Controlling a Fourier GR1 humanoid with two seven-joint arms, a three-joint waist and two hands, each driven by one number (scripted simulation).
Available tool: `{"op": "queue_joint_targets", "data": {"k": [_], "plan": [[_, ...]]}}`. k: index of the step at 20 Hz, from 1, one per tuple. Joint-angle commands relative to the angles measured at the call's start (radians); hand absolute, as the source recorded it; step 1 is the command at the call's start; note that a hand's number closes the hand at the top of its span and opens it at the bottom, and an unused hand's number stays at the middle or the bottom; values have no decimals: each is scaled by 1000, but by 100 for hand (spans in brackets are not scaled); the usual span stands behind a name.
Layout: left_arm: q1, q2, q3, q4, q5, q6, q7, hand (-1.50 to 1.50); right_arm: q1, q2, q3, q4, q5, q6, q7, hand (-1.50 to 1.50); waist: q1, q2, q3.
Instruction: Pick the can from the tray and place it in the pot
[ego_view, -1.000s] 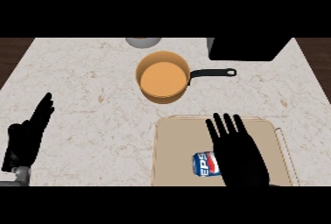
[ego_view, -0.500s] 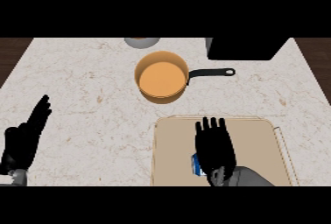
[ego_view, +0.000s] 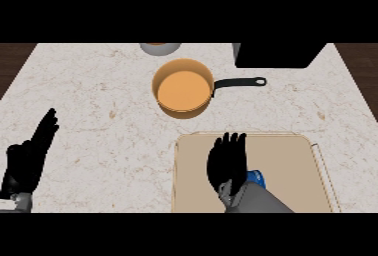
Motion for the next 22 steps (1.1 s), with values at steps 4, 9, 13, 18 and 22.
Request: {"op": "queue_joint_targets", "data": {"k": [4, 9, 13, 18, 22], "plan": [[29, -13, 11, -5, -10, 1, -9, 0, 19, 72, -45, 64, 95, 134, 174, -150, -6, -1, 1], [20, 11, 32, -25, 3, -40, 24, 0, 13, 93, -83, 136, 126, 110, 155, -150, 1, 1, 2], [12, -4, 35, -45, -10, -25, 45, 0, 63, 93, -28, 99, 155, 101, 202, -150, 2, 0, 2], [-5, -29, 56, 16, -13, -50, -7, 0, 76, 66, -103, 102, 255, 130, 83, -150, -5, 2, 2], [25, -25, 58, -70, -40, -56, 51, 0, 106, 93, -100, 143, 297, 78, 57, -150, 0, 2, 2]]}}
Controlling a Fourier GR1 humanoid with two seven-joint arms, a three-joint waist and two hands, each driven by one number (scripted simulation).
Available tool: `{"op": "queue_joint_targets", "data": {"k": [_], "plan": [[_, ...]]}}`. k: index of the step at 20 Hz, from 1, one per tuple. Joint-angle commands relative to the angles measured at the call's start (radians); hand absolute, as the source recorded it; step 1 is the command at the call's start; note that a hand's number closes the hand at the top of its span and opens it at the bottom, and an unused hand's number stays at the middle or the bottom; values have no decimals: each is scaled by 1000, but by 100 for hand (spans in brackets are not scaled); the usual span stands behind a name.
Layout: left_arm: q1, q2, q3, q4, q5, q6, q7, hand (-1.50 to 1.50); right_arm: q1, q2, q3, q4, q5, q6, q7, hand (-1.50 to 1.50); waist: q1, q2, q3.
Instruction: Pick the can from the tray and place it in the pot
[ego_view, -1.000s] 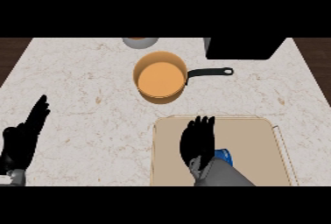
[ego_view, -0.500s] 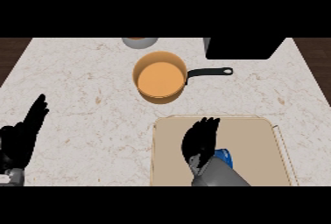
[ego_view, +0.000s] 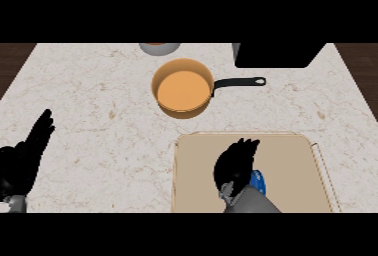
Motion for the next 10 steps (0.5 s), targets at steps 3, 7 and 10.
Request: {"op": "queue_joint_targets", "data": {"k": [3, 7, 10], "plan": [[-24, -20, 32, 42, -18, -30, -32, 0, 33, 14, -37, -4, 54, 49, 58, -150, -3, 1, 0], [5, -29, 52, 15, -34, -53, -32, 0, -38, 2, -32, 72, 78, 43, -79, 150, 3, 1, 0], [2, -57, 36, -56, -74, -47, 58, 0, 0, -6, -22, 13, 108, 53, -86, 150, 1, 1, 0]]}}
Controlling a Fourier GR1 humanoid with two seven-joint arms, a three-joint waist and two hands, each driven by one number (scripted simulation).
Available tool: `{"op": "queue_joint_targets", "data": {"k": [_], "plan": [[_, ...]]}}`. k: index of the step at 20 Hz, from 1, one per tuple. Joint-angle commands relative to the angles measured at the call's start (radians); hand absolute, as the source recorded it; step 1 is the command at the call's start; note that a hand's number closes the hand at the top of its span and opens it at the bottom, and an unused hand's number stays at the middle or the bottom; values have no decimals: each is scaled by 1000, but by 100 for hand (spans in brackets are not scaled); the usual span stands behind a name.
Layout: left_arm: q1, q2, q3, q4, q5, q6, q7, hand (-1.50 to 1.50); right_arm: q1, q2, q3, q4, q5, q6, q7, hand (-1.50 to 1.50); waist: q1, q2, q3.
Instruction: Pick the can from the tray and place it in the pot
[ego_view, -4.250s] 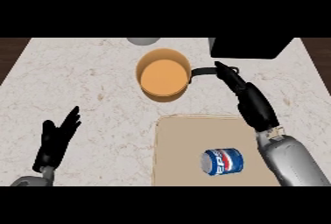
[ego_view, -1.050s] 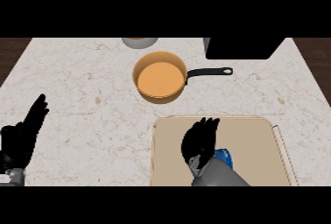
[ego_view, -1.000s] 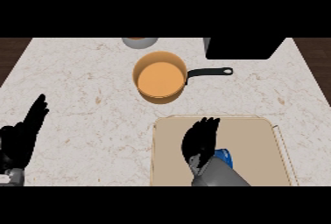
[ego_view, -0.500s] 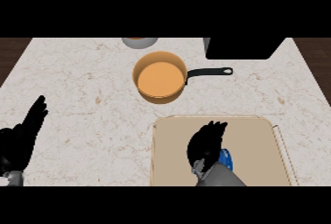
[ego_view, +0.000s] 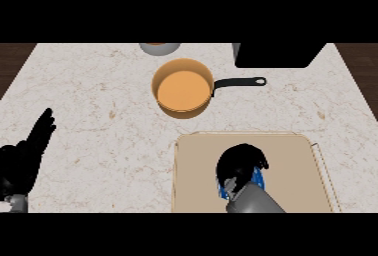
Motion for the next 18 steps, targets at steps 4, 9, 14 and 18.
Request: {"op": "queue_joint_targets", "data": {"k": [4, 9, 14, 18], "plan": [[-5, -25, 60, 46, -10, -62, -58, 0, 37, 5, -9, -60, 52, 33, -1, 150, -2, 0, 0], [-32, -46, 15, 20, -49, -29, 8, 0, -41, 24, 61, -47, -164, -135, -80, 150, 22, 5, 2], [-67, -46, 2, 33, -35, -62, -34, 0, -115, 25, 89, -183, -406, -330, -245, 150, 103, 24, 7], [-85, -65, -29, 22, -61, -45, 12, 0, -236, 25, 170, -193, -476, -503, -144, 150, 99, 8, 2]]}}
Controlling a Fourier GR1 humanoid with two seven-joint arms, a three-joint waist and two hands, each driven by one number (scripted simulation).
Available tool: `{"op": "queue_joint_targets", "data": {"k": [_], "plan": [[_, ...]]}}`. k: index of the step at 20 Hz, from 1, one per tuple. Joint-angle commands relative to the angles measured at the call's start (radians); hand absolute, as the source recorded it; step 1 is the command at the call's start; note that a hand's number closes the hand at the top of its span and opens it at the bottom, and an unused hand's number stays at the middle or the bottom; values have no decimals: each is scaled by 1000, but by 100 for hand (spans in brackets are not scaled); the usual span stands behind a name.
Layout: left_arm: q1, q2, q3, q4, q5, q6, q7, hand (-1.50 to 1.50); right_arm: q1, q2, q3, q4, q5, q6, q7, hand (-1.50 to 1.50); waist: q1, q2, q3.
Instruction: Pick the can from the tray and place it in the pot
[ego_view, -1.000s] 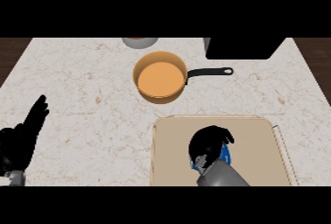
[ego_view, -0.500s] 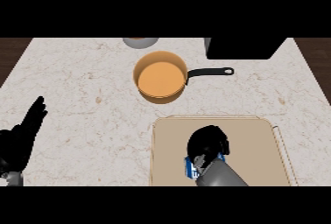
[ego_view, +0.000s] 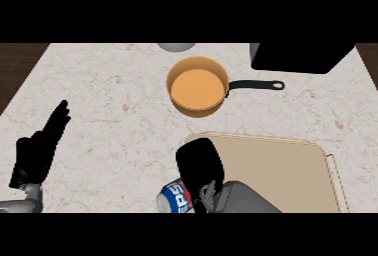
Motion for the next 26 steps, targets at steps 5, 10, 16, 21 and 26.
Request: {"op": "queue_joint_targets", "data": {"k": [5, 10, 16, 21, 26], "plan": [[1, -10, -8, 18, -15, 7, 13, 0, -296, 0, 94, -79, -61, -345, 163, 150, 1, -15, -5], [-22, -17, -26, 11, -50, 30, 37, 0, -500, 0, 90, -58, 16, -500, 295, 150, -17, -17, -5], [-6, 20, 22, 20, -5, -19, 23, 0, -667, 0, 5, 25, -122, -686, 364, 150, -24, -12, -6], [35, -24, 17, 28, -19, 13, -14, 0, -760, 0, -29, 167, -176, -827, 314, 150, -36, -10, -6], [40, -26, 10, -40, -26, 13, 25, 0, -833, 0, -140, 340, -203, -891, 155, 150, -51, -9, -5]]}}
